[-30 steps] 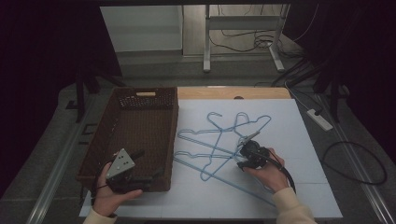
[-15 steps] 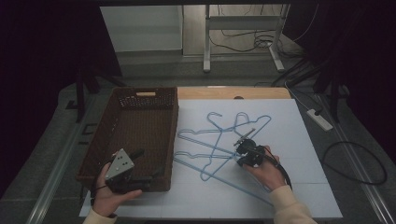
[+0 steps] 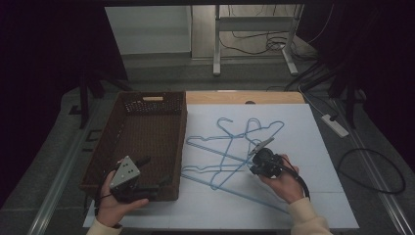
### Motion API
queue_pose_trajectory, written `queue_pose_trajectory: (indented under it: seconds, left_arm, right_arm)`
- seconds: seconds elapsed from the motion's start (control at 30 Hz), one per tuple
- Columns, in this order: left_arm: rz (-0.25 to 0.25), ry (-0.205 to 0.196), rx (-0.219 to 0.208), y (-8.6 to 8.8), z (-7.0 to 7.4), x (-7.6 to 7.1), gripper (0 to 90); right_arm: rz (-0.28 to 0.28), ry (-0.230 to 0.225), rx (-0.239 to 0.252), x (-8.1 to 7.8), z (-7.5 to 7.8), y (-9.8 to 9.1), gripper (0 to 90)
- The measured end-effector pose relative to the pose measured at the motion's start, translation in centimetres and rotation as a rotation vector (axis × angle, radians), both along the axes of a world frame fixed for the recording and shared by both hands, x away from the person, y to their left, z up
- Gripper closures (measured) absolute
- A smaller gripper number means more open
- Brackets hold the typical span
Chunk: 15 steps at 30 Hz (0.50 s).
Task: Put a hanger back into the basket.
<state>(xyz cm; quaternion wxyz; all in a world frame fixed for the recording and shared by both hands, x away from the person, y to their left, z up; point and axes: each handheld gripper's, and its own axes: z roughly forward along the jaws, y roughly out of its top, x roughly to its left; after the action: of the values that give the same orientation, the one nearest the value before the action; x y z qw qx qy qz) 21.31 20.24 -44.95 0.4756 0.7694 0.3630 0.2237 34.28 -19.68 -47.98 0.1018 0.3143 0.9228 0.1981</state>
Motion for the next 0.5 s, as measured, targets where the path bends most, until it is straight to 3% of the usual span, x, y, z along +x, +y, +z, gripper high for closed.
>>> queue_pose_trajectory:
  seconds: [0.17,0.5]
  left_arm:
    - [0.0,-0.001,0.001,0.0,0.0,0.0,14.9]
    - [0.002,-0.004,0.001,0.0,0.1,0.0,15.0]
  right_arm:
    - [0.035,-0.04,0.05,-0.7,1.2,-0.6,88.0]
    - [0.093,-0.061,0.176,-1.9,3.6,-1.9,88.2]
